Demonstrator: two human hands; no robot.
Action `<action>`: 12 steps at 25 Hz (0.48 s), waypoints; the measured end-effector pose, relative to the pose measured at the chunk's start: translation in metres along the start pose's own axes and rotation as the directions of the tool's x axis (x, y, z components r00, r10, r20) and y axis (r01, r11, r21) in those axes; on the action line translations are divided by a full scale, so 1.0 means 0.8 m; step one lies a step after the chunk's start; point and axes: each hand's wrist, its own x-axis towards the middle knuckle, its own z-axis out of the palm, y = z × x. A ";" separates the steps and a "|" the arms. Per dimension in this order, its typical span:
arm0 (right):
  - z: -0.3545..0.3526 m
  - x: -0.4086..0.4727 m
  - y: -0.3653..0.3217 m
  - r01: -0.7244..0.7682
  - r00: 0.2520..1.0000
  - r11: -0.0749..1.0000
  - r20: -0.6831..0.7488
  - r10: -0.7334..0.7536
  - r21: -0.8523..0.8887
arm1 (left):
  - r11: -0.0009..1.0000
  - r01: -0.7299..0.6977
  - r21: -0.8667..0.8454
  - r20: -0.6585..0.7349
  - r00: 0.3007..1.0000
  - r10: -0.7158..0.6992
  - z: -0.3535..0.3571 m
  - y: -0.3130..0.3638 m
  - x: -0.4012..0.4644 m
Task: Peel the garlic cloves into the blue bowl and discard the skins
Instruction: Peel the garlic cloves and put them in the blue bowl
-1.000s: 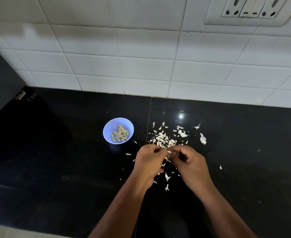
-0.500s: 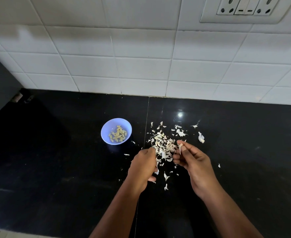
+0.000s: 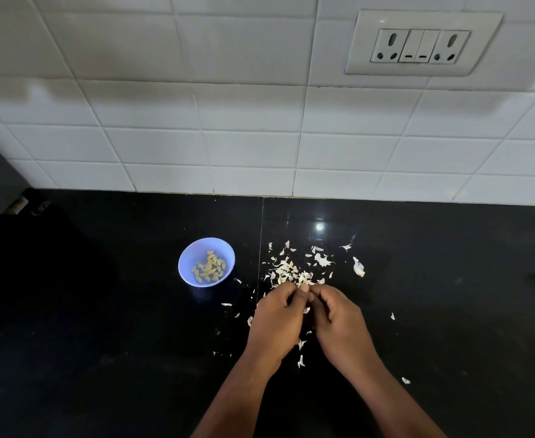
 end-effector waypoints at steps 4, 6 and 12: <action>-0.006 0.002 -0.006 0.036 0.997 0.983 -0.058 -0.047 -0.181 | 0.997 -0.013 -0.083 0.058 0.998 0.017 0.003 0.009 -0.003; -0.010 0.001 -0.008 0.045 0.994 0.962 -0.087 -0.071 -0.270 | 0.993 0.007 -0.120 0.096 0.995 0.005 0.005 0.012 -0.006; -0.006 -0.004 -0.011 0.123 0.981 0.942 -0.105 -0.163 -0.313 | 0.968 0.134 -0.212 0.069 0.990 -0.122 0.003 0.024 -0.006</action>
